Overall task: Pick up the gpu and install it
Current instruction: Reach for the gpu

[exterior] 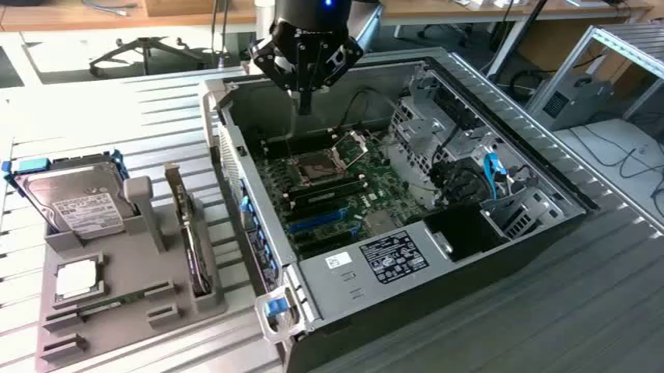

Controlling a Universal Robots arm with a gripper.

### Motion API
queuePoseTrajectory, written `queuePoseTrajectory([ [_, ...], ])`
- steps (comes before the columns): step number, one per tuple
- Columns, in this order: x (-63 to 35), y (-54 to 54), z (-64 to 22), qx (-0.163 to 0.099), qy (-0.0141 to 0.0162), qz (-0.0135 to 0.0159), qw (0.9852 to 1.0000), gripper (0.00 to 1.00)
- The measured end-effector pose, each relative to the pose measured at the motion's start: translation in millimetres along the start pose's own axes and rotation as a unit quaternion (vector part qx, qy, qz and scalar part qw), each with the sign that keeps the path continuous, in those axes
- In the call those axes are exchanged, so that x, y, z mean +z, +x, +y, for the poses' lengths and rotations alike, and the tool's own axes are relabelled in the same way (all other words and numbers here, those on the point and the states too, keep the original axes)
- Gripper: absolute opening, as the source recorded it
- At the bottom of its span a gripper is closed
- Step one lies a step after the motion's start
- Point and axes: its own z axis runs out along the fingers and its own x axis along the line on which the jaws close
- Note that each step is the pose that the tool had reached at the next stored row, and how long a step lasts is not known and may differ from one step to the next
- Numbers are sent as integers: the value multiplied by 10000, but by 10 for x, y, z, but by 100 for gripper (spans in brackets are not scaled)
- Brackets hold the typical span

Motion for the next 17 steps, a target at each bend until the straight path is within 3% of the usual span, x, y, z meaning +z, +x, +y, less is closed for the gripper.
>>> queuePoseTrajectory([
  [17,-3,100,-8,0,0,-2,10000,11],
])
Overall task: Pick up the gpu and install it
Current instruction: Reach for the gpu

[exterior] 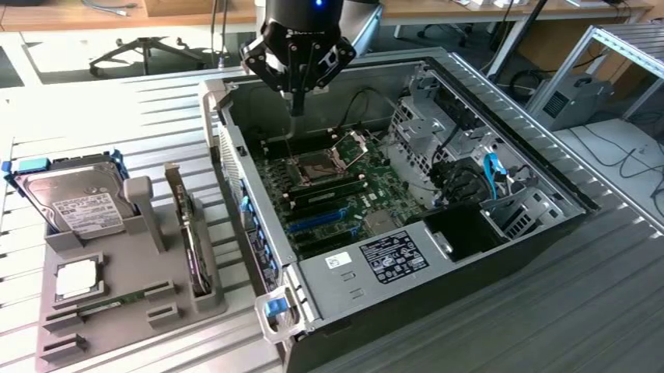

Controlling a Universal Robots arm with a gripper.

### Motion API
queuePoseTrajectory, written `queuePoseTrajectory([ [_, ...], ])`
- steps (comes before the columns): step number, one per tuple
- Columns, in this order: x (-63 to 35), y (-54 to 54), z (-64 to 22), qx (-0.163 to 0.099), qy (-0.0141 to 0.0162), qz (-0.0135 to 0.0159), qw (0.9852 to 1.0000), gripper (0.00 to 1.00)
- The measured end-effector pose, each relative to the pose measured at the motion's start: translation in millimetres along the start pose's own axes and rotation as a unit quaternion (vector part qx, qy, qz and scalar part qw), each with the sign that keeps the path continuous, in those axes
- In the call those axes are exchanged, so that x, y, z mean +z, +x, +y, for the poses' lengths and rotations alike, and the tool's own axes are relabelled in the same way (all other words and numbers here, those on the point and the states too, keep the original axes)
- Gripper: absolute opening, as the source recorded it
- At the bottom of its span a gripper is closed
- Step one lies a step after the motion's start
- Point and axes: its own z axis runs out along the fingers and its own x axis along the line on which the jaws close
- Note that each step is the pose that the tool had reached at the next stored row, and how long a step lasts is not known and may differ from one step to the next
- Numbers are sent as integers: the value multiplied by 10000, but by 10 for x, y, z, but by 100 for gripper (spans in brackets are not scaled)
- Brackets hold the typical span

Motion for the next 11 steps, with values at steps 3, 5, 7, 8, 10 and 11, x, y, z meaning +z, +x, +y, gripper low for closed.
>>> queuePoseTrajectory([
  [3,0,26,-2,0,0,0,10000,11],
  [5,-1,38,-2,0,0,0,10000,11],
  [7,-1,50,-3,0,0,0,10000,11],
  [8,-2,57,-4,0,0,0,10000,11],
  [10,-2,71,-5,0,0,0,10000,11],
  [11,-3,88,-6,0,0,0,10000,11],
])
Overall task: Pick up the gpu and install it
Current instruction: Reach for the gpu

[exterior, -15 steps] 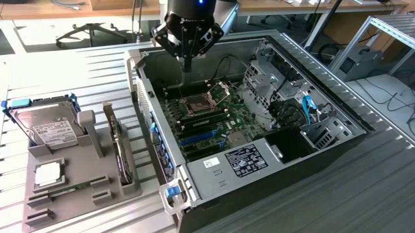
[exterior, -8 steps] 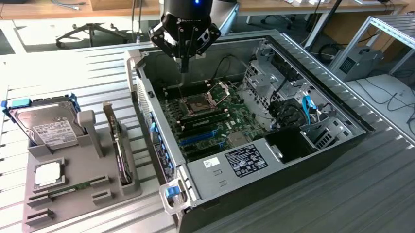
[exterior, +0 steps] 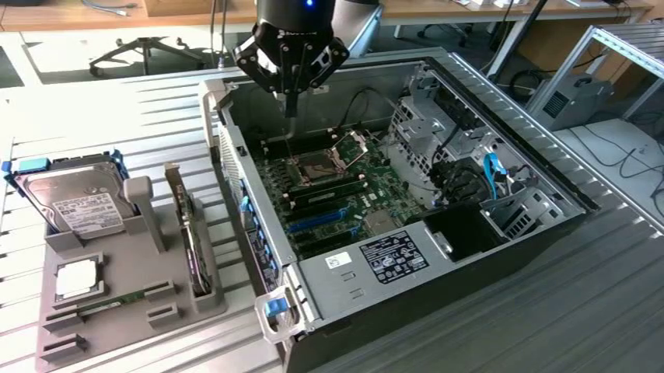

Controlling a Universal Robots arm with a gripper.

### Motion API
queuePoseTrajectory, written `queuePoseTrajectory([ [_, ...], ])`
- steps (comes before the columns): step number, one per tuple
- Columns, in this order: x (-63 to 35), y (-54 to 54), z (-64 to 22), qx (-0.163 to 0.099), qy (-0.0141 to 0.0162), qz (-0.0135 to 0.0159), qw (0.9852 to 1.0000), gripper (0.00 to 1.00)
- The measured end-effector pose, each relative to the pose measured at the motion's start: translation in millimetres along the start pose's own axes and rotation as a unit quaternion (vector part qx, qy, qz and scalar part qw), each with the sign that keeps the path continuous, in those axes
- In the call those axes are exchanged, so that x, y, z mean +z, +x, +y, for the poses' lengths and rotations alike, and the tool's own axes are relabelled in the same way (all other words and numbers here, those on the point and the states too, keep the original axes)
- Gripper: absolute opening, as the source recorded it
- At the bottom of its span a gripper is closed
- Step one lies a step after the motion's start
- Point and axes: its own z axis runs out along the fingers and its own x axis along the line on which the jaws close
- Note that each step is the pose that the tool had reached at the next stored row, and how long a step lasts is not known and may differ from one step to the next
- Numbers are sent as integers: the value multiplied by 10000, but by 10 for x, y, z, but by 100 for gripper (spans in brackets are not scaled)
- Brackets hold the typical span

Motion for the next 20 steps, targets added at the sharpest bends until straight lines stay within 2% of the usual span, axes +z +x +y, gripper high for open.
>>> queuePoseTrajectory([
  [4,-1,58,-4,0,0,0,10000,11],
  [20,-5,182,-14,0,-1,-5,10000,11],
])
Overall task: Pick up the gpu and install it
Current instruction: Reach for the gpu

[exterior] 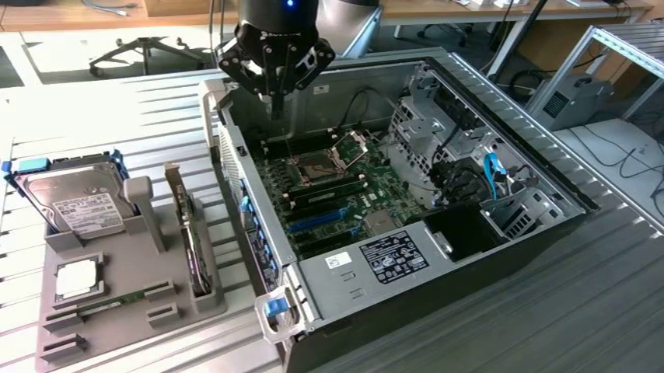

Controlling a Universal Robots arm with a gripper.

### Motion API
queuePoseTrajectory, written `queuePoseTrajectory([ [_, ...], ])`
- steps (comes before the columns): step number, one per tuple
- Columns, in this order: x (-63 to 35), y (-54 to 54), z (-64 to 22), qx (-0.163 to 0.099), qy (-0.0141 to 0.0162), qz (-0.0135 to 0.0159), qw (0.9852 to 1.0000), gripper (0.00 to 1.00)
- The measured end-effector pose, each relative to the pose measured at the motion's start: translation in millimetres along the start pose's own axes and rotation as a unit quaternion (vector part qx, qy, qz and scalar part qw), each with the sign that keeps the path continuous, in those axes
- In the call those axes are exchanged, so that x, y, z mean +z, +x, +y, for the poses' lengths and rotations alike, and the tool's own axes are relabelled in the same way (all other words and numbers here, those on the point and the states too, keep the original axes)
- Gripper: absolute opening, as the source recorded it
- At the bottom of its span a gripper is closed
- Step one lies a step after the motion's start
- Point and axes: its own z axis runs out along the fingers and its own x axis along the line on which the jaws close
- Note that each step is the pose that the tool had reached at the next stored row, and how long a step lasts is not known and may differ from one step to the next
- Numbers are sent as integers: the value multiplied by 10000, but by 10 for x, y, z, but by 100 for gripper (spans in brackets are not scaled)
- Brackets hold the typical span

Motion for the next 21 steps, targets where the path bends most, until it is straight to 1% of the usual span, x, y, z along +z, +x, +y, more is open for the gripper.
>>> queuePoseTrajectory([
  [21,-6,161,-12,0,0,-7,10000,11],
])
